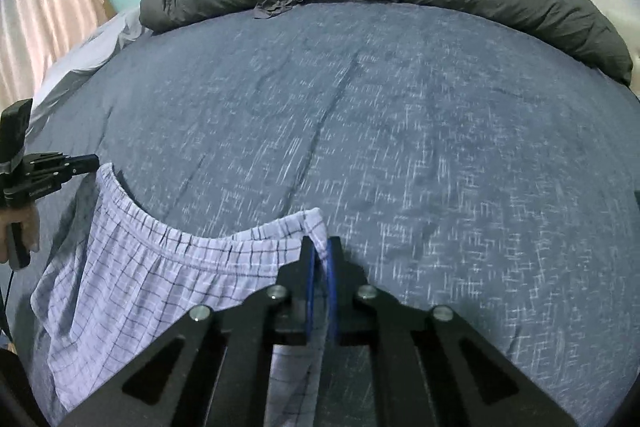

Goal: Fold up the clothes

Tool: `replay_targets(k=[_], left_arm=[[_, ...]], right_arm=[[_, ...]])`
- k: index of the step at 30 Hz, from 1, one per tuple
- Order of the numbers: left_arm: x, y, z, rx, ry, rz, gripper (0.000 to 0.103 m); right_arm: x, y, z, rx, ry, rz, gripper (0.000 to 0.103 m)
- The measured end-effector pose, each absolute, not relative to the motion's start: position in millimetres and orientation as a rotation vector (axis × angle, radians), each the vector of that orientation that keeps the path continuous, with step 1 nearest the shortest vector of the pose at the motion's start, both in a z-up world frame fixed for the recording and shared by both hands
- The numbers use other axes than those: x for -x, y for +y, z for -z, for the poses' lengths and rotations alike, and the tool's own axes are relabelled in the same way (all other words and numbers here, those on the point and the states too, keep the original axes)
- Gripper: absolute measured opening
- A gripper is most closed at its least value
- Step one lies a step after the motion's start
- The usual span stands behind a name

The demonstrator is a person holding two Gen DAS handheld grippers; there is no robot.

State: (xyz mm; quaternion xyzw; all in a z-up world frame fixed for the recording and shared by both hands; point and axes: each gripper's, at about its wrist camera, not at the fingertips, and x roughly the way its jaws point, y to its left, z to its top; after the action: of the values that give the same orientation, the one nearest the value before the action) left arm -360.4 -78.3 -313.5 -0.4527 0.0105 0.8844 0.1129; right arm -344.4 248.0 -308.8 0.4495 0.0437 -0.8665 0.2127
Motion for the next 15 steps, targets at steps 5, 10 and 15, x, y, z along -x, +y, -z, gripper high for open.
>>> replay_targets(k=[5, 10, 15], left_arm=[[367, -83, 327, 1.384, -0.004, -2.604, 0.001], [361, -101, 331, 1.421, -0.128, -2.658, 0.002], [328, -124, 325, 1.406, -0.341, -2.659, 0.002]], right_arm=[[363, 241, 326, -1.33, 0.123, 2.398, 0.005], [372, 237, 340, -1.403, 0.108, 2.442, 0.015], [342, 283, 321, -1.287, -0.198, 2.543, 0.038]])
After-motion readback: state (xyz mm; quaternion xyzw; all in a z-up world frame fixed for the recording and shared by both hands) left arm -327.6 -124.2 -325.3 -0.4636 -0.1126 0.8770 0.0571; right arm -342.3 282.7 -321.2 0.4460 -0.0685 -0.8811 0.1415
